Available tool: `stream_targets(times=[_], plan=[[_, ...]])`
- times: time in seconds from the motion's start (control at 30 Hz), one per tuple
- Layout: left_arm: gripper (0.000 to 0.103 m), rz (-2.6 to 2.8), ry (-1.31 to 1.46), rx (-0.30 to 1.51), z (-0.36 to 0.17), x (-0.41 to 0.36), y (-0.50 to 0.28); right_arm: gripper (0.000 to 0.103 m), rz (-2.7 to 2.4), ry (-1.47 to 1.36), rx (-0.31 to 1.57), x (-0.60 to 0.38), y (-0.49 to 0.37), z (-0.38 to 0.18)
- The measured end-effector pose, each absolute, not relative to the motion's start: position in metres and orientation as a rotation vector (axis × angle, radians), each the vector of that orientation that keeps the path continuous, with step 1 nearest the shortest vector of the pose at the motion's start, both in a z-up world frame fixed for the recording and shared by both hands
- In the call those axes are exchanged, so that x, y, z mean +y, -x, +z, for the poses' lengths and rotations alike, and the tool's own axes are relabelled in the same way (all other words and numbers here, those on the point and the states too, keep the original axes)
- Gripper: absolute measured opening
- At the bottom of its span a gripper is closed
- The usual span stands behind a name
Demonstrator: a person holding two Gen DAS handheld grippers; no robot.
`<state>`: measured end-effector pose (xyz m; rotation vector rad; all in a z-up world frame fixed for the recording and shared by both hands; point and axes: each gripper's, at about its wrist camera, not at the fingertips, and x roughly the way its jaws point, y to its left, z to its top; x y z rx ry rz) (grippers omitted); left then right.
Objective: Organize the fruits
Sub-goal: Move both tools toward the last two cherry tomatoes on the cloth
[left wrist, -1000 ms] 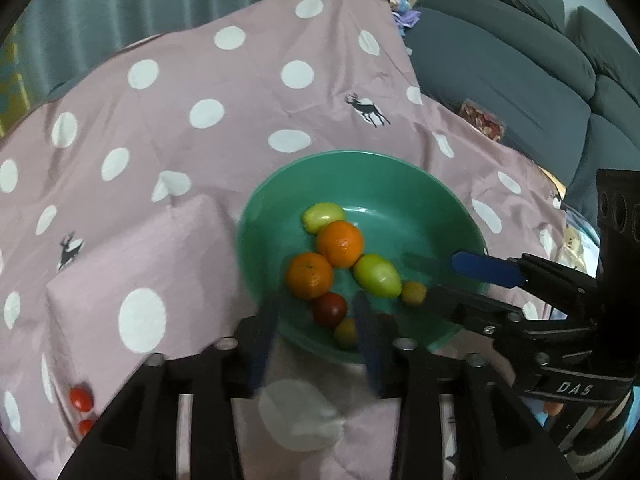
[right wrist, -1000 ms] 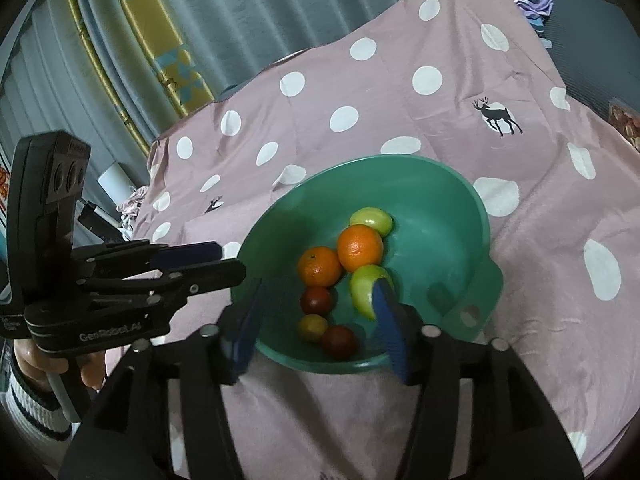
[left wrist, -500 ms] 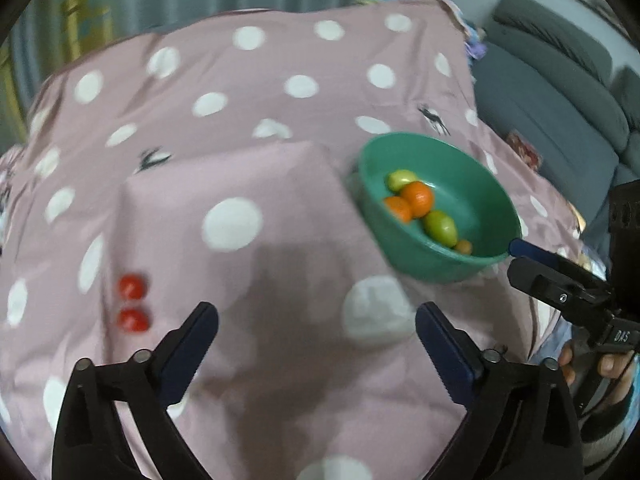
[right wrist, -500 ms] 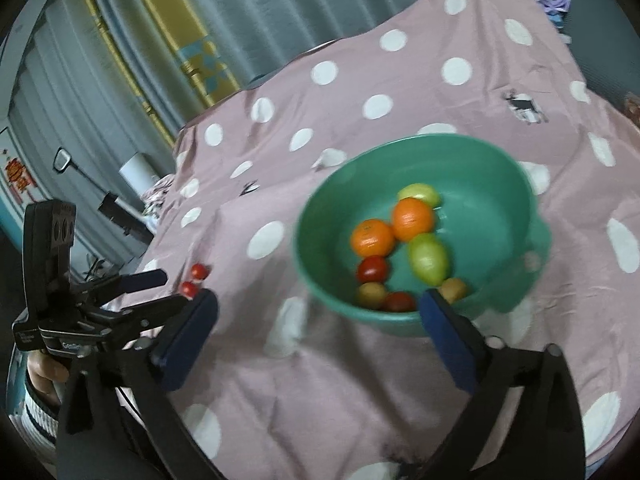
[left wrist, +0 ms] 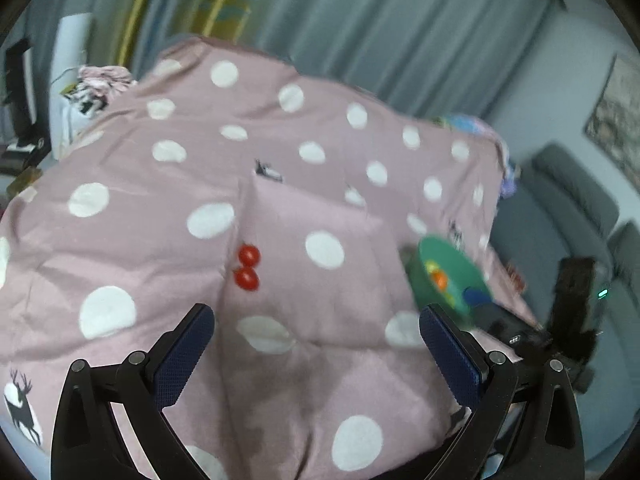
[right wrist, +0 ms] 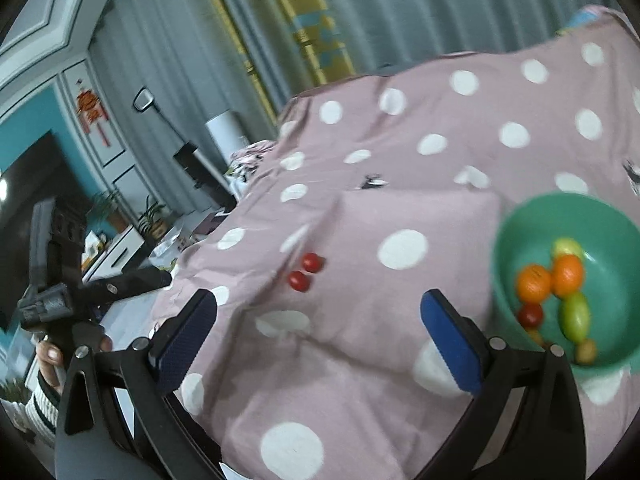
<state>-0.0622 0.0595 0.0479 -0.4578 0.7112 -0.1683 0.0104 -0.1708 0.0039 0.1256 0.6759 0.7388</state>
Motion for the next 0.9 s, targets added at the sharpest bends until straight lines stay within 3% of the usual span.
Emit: stream_targets(times=[0.17, 0.33, 0.57, 0.9], plan=[[0.102, -0.174, 0.557, 0.631, 0.053, 0.086, 0.073, 0.102, 0.792, -0.109, 0.712, -0.140, -0.029, 0.002], [0.102, -0.338, 0.685, 0.759, 0.018, 0.095, 0.049, 0.102, 0.790, -0.007, 0.756, -0.124, -0.041, -0.006], [0.102, -0.290, 0.623, 0.826, -0.007, 0.101, 0.029, 0.102, 0.767, 0.051, 0.816, -0.122, -0.060, -0.011], [0.102, -0.159, 0.190, 0.889, -0.015, 0.074, 0.010, 0.099, 0.812, 0.064, 0.908, -0.092, -0.097, -0.039]])
